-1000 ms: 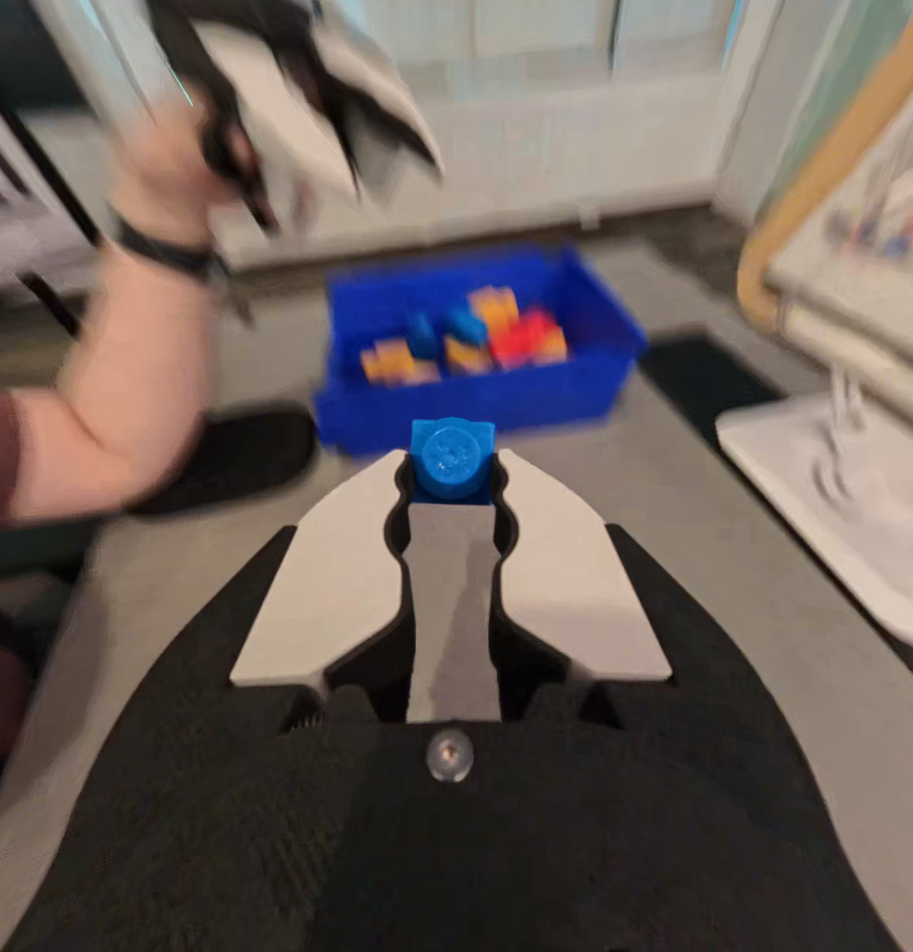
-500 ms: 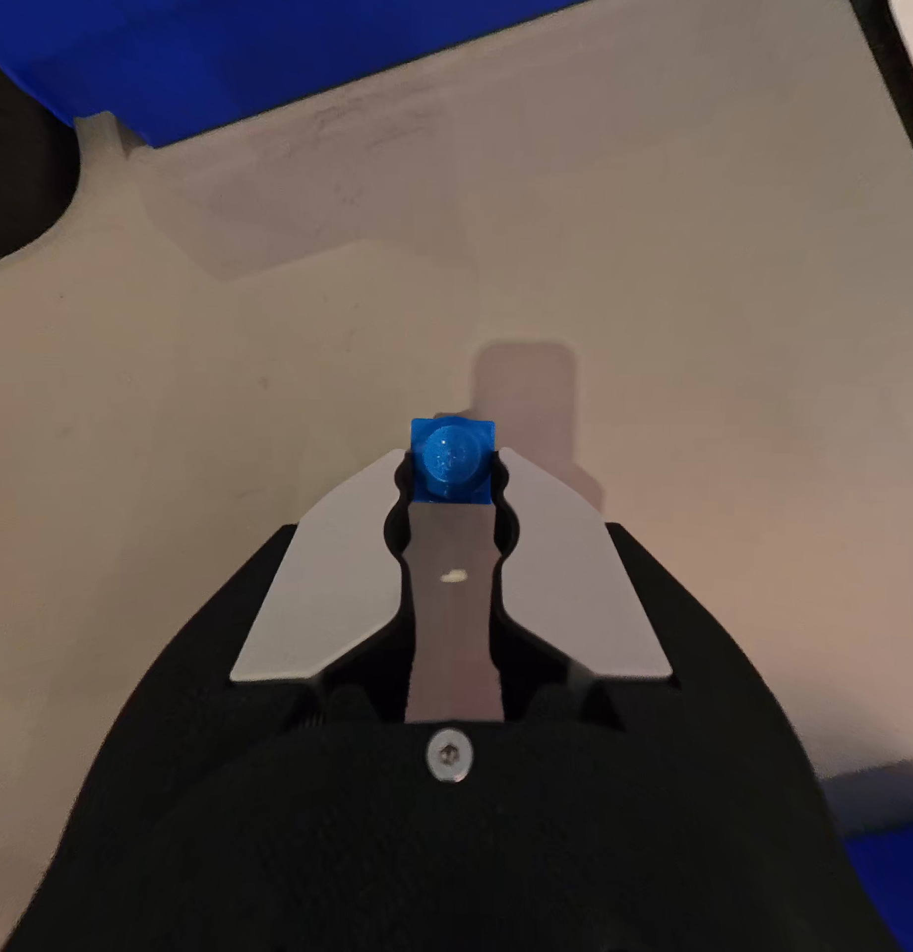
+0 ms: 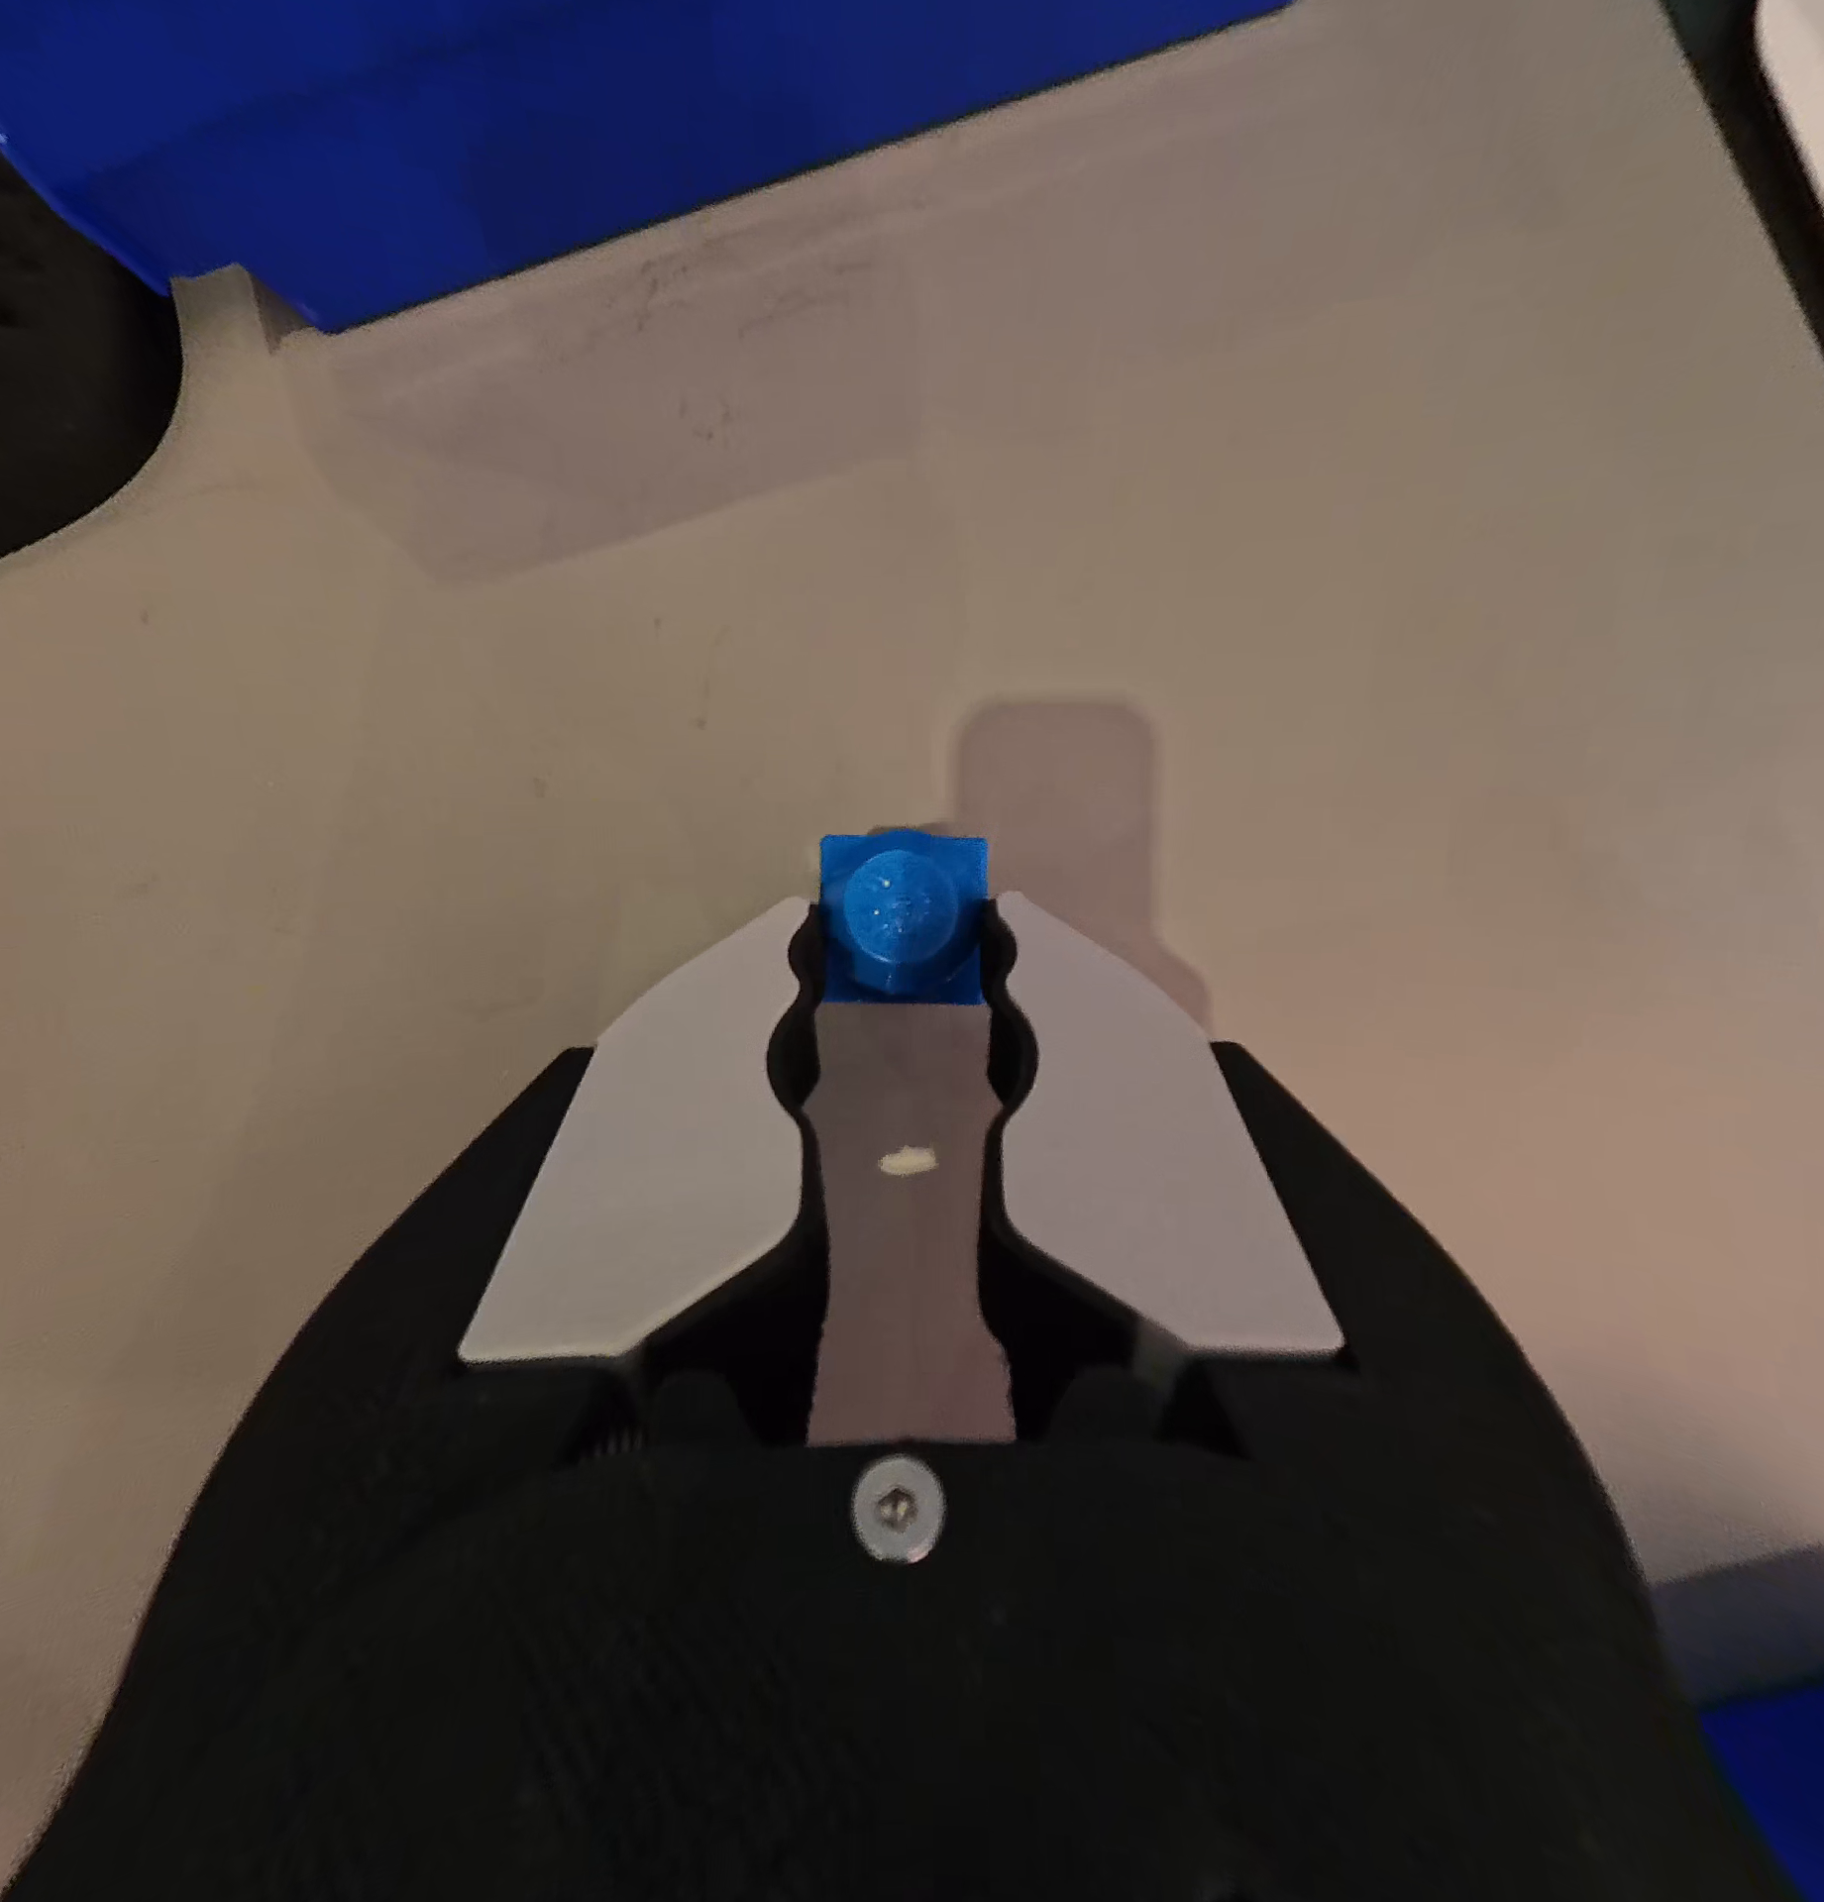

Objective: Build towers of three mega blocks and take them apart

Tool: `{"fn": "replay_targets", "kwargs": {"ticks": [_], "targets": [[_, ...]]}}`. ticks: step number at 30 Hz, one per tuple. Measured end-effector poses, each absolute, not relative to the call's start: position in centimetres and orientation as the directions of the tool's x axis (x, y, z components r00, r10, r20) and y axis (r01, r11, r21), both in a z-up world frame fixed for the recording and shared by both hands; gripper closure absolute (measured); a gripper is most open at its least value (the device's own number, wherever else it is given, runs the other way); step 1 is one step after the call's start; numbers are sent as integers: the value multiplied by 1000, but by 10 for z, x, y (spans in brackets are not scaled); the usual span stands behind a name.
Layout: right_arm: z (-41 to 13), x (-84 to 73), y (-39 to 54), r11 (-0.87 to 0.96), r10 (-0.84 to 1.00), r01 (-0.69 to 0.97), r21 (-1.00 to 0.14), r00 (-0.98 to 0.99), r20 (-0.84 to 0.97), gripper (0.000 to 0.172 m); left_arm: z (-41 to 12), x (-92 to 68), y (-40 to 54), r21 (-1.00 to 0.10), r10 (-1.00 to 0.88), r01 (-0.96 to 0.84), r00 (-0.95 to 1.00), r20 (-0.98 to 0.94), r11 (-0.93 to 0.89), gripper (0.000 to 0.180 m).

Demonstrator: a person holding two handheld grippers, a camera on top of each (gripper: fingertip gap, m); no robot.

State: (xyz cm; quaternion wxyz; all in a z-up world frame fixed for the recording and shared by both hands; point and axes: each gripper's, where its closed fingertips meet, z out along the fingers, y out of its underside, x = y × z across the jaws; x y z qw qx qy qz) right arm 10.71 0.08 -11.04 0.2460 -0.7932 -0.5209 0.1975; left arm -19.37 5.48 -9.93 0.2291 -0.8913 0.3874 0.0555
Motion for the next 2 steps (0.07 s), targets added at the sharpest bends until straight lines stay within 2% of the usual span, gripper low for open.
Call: {"fn": "replay_targets", "kwargs": {"ticks": [1,2], "targets": [[-109,107,2,-330,924,728,-601,379,-49,142,-99,-194,52,-354,-667,-718,693,-274,-600,131],[-108,107,2,-326,925,726,-606,377,-45,142,-99,-194,50,-342,-672,-723,688,-273,-601,133]]}}
